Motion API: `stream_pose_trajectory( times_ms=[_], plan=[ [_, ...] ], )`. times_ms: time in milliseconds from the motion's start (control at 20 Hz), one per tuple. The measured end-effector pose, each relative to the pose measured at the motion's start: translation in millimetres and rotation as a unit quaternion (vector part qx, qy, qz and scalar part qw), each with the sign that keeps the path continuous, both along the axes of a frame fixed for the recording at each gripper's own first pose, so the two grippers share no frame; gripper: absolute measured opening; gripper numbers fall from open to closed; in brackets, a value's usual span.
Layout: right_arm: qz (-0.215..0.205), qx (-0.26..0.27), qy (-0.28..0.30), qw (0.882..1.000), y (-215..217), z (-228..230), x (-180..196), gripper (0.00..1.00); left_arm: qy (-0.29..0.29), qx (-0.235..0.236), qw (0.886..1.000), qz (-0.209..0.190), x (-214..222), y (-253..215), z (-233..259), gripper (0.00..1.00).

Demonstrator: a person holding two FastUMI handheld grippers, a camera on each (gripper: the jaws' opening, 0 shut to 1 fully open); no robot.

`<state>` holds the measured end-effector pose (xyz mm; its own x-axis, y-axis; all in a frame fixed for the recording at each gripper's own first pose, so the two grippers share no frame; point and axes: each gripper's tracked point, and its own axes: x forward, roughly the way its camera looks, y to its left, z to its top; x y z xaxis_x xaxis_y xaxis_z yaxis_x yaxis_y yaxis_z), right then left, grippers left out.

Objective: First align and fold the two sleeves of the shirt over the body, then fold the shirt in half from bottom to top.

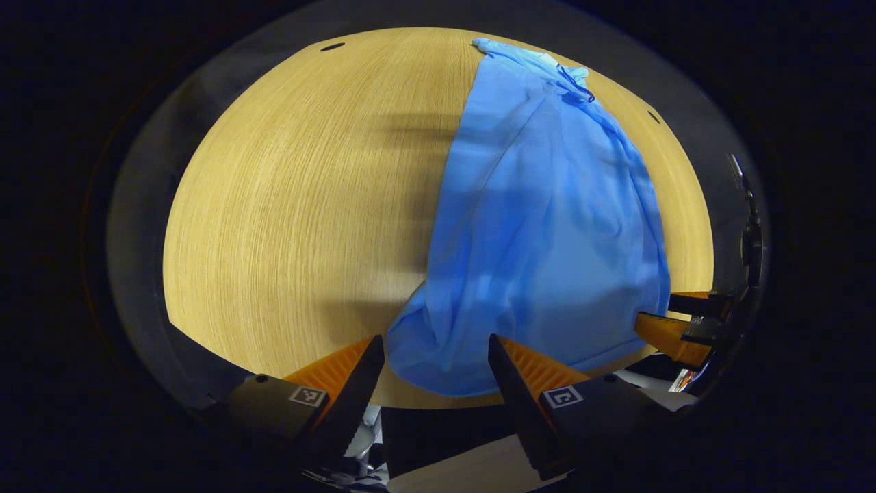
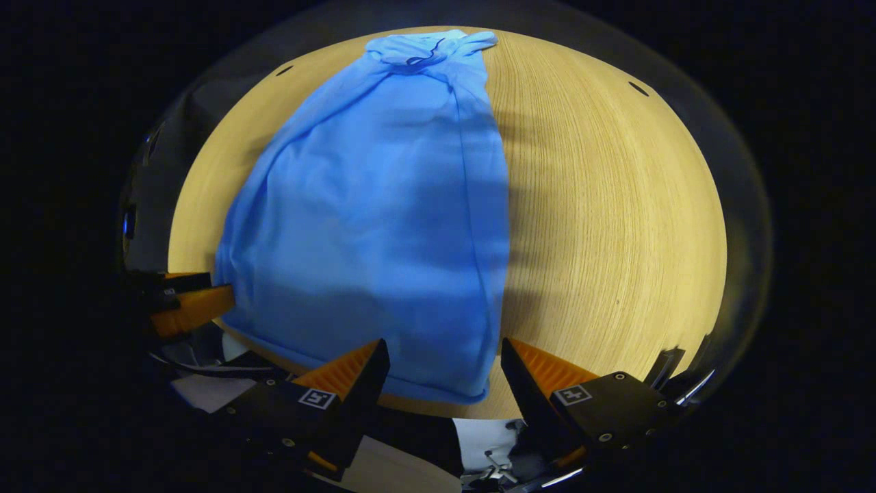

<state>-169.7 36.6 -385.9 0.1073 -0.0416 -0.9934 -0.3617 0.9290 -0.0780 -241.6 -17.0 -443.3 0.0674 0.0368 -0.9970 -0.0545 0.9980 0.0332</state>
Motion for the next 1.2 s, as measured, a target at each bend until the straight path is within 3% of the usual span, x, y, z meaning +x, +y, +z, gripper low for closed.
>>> stream_pose_trajectory(
  times_ms=[350, 650, 700, 750, 800, 850, 900, 950, 1000, 1200],
  plan=[
    [0.013, -0.011, -0.004, 1.0, -3, -7, -6, 0.97, 0.014, 0.04, 0.998, -0.035, -3, 4, -8, 0.96],
    [0.012, -0.01, -0.006, 1.0, -4, -6, -5, 0.95, 0.002, 0.039, 0.999, -0.029, -1, 6, -7, 0.96],
    [0.009, -0.01, -0.008, 1.0, -4, -6, -5, 0.9, -0.002, 0.037, 0.999, -0.027, 0, 7, -7, 0.93],
    [0.006, -0.007, -0.011, 1.0, -5, -6, -3, 0.66, -0.007, 0.035, 0.999, -0.023, 0, 8, -6, 0.7],
    [0.002, -0.005, -0.013, 1.0, -6, -6, -3, 0.6, -0.011, 0.029, 0.999, -0.017, 3, 8, -6, 0.46],
    [-0.003, 0.001, -0.016, 1.0, -6, -7, -3, 0.36, -0.016, 0.02, 1.0, -0.008, 3, 8, -6, 0.36],
    [-0.01, 0.007, -0.018, 1.0, -4, -6, 0, 0.27, -0.019, 0.015, 1.0, -0.004, 4, 9, -5, 0.1],
    [-0.014, 0.012, -0.017, 1.0, -3, -6, -1, 0.04, -0.023, 0.004, 1.0, 0.007, 5, 8, -5, 0.1],
    [-0.016, 0.014, -0.013, 1.0, -2, -7, 0, 0.02, -0.02, -0.003, 1.0, 0.009, 6, 7, -5, 0.04],
    [-0.008, 0.017, -0.041, 0.999, 7, 13, 28, 0.01, -0.026, -0.001, 1.0, 0.003, 24, 4, 0, 0.04]
  ],
)
